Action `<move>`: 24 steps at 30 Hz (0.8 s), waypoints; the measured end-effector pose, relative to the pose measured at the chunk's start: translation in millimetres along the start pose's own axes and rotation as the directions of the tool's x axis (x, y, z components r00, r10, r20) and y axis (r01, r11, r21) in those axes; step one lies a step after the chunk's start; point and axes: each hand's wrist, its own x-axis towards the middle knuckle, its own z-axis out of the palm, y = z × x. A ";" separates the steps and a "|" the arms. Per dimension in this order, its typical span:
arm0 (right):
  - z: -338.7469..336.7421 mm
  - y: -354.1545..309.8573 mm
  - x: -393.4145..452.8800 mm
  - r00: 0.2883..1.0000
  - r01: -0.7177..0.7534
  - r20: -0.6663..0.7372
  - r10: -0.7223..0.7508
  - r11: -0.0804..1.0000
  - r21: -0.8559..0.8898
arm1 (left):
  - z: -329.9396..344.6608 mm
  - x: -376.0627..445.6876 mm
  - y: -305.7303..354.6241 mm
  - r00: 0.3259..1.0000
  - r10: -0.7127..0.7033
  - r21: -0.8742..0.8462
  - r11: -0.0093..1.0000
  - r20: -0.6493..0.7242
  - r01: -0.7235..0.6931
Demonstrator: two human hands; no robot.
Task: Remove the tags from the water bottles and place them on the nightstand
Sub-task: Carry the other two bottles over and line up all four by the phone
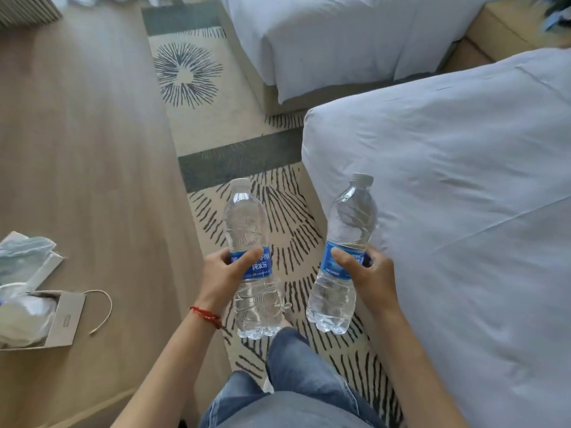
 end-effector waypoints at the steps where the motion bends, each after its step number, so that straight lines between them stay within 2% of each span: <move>1: 9.0 -3.3 20.7 1.000 0.002 0.002 -0.002 1.000 -0.007 | -1.3 20.9 6.9 1.000 0.000 0.002 1.000 -0.005 0.000; 15: 131.2 -102.3 307.9 0.997 0.066 0.041 -0.064 0.996 -0.053 | -31.2 294.7 152.3 0.994 0.077 0.002 0.997 -0.075 -0.077; 24: 212.4 -136.3 469.1 0.998 0.052 -0.034 -0.054 0.997 -0.054 | -45.7 491.7 222.9 0.998 0.068 0.021 0.997 -0.009 -0.068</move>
